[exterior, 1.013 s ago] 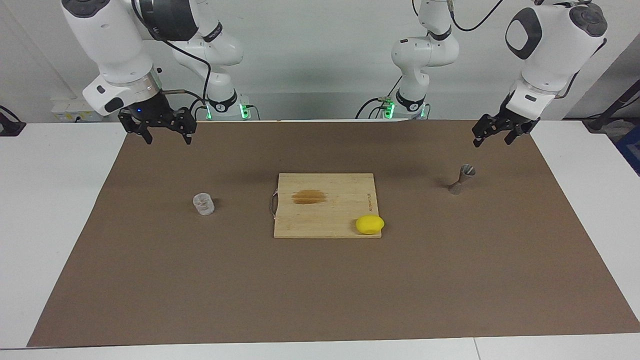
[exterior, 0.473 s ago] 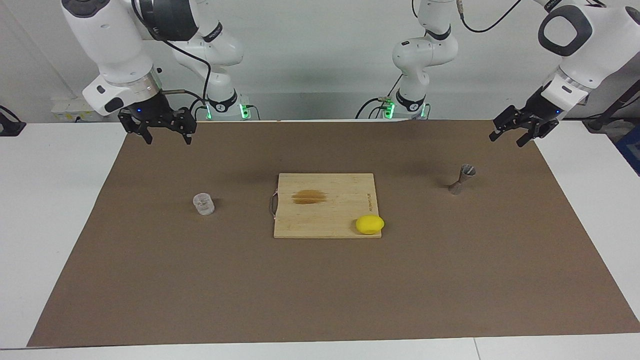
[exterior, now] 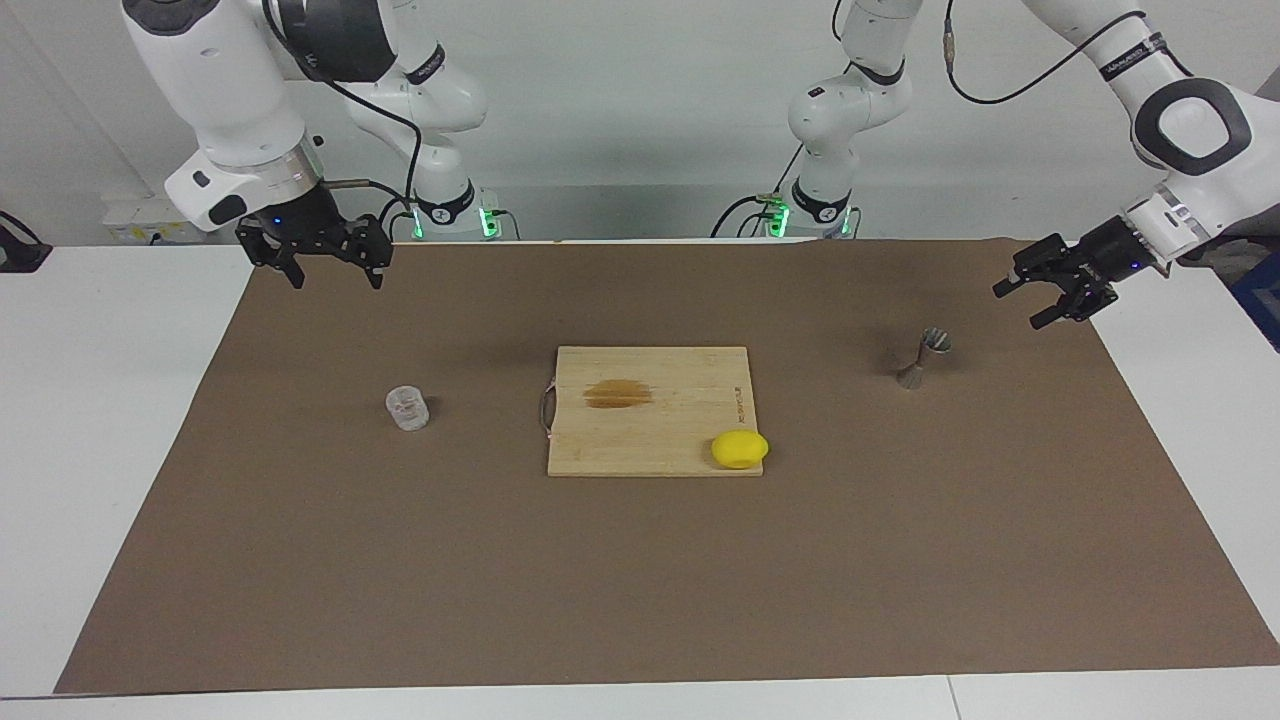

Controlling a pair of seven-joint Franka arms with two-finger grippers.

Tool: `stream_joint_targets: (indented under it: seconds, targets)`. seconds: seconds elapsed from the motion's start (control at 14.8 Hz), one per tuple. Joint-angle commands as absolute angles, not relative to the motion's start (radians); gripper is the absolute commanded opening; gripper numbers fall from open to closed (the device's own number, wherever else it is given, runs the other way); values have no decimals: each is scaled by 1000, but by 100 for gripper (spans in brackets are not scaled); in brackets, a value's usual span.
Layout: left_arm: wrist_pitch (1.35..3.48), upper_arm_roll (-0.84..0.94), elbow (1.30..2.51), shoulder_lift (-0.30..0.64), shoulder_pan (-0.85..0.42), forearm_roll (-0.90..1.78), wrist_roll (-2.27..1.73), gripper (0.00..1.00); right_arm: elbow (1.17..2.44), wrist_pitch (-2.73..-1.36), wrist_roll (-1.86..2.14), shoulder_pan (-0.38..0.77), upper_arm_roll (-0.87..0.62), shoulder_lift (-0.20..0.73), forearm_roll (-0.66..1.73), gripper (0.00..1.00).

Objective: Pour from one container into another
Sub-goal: 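Move the left gripper down around the small metal cup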

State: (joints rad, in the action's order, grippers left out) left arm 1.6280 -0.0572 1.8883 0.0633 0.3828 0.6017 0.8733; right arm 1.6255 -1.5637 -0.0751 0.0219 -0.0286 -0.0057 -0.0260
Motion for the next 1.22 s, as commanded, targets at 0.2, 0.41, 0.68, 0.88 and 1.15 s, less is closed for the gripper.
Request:
stream_joint_targets:
  seconds: [0.2,0.41,0.68,0.88,1.15]
  targets:
    - [1476,-46,1787,300,543,796,1293,100,1644,-1566,-58,6,-31,-26,-11,100]
    - [1474,-44,1813,354,574,841,1458,100,1644,-1566,-58,6,-29,-26,-11,100]
    - [1401,-43,1827,448,617,925,1731,100,1644,-1566,-58,6,-31,-26,-11,100]
    - [1269,-40,1842,482,630,985,1853,100,1644,-1566,-60,6,-31,-26,-11,100]
    - [1258,-35,1909,474,600,1020,2101,100,1646,-1568,-60,6,-31,-26,-11,100]
